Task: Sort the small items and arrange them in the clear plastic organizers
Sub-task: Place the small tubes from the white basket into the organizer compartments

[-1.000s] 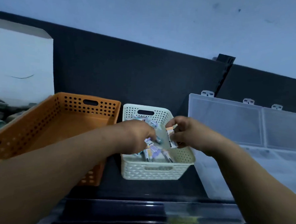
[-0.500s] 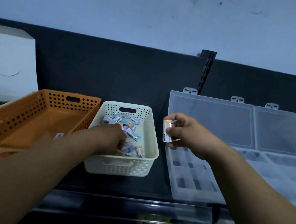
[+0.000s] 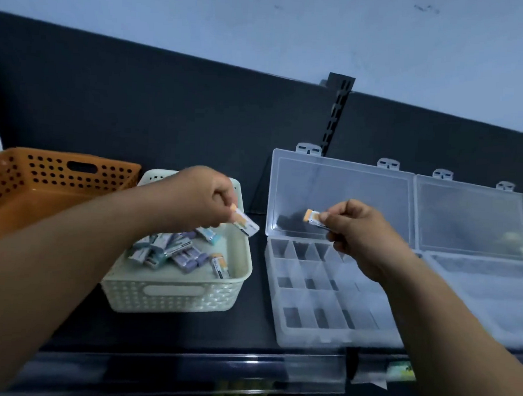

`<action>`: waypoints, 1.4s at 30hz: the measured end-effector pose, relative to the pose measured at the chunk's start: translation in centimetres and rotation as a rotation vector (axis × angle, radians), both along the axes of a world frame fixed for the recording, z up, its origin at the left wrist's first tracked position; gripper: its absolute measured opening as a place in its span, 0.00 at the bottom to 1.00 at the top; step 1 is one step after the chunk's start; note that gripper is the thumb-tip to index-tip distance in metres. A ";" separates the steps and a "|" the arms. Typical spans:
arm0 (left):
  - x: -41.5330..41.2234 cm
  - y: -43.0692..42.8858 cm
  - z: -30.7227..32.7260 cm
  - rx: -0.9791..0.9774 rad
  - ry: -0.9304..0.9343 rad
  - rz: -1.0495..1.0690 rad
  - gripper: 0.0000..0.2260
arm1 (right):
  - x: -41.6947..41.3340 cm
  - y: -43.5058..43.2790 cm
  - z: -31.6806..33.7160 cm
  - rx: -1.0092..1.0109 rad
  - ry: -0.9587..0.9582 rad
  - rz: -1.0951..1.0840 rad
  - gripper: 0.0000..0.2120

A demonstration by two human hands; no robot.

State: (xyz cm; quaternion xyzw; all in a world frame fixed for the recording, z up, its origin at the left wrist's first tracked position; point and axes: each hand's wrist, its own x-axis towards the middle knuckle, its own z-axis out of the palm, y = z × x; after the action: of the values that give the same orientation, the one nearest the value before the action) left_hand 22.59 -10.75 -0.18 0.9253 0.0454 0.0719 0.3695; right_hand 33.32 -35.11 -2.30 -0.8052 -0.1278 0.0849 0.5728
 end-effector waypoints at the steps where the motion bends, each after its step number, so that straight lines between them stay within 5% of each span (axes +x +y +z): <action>1: 0.3 -0.9 0.1 -0.018 -0.017 -0.024 0.02 | 0.1 -0.4 0.0 -0.016 -0.012 0.015 0.05; 7: 3.6 -5.2 -0.8 0.137 -0.078 0.045 0.04 | 1.7 -1.2 0.8 -0.213 -0.136 0.229 0.16; 10: 5.0 -6.6 -1.5 0.168 -0.044 0.112 0.04 | 3.3 -0.7 1.0 -0.427 -0.333 0.284 0.07; 13: 6.2 -7.5 -2.1 0.251 -0.021 0.148 0.05 | 4.7 0.0 0.4 -0.573 -0.460 0.353 0.11; 31: 8.9 -8.6 -5.1 0.524 0.088 0.079 0.06 | 7.7 0.9 -3.1 -0.621 -0.509 0.505 0.10; 35: 9.1 -8.3 -5.4 0.539 0.082 0.049 0.07 | 7.9 -0.1 -1.5 -0.359 -0.337 0.379 0.09; 42: 9.4 -8.0 -5.7 0.563 0.062 0.025 0.08 | 7.7 -1.0 -0.3 0.616 0.595 0.225 0.08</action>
State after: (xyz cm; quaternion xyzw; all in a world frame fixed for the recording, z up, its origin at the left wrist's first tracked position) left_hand 31.96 -18.75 -5.93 0.9927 0.0462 0.0577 0.0957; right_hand 41.01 -36.07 -2.60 -0.5183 -0.0636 0.3329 0.7852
